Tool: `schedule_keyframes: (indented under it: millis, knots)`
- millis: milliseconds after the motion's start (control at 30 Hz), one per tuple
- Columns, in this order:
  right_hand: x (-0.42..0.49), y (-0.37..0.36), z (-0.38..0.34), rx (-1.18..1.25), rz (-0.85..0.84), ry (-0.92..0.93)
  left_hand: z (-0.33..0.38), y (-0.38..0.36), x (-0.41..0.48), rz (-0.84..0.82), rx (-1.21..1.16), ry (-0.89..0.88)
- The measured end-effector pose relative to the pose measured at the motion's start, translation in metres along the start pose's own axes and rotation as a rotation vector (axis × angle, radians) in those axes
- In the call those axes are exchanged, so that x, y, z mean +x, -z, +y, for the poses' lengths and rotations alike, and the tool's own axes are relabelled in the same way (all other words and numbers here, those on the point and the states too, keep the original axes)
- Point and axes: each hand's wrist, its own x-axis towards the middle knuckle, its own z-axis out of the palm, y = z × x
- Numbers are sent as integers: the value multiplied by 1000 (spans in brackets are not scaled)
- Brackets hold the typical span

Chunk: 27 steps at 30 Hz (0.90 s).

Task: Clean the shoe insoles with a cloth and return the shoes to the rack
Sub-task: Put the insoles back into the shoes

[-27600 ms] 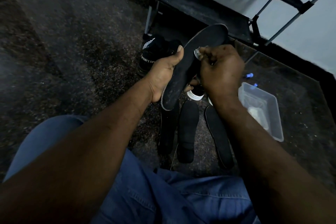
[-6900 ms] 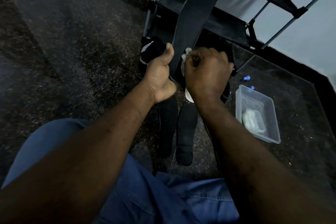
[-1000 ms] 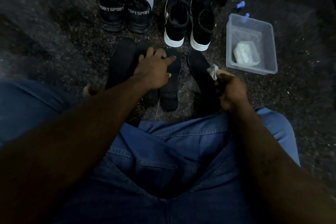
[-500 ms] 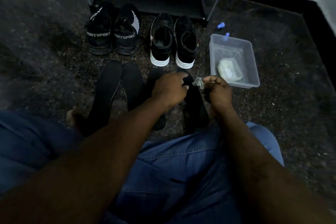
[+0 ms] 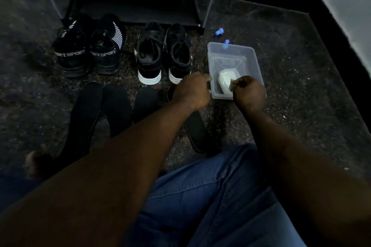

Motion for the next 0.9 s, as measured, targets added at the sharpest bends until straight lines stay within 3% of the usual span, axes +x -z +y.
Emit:
schedule_keyframes:
  millis: [233, 367, 500, 567, 733, 900]
  knots:
    - [-10, 0, 10, 4, 60, 73, -1, -14, 6, -36, 25, -16]
    - [-49, -10, -10, 79, -70, 187, -8, -13, -8, -39, 58, 43]
    - [-82, -30, -20, -217, -443, 139, -21, -9, -31, -73, 133, 316]
    - [-89, -36, -19, -320, -547, 63, -27, -8, -40, -131, 117, 456]
    - [-92, -39, -19, -383, -547, 32, -34, -10, -58, -178, 7, 613]
    - [-102, -45, -20, -376, -535, 71, -39, -23, -62, -118, -300, 742]
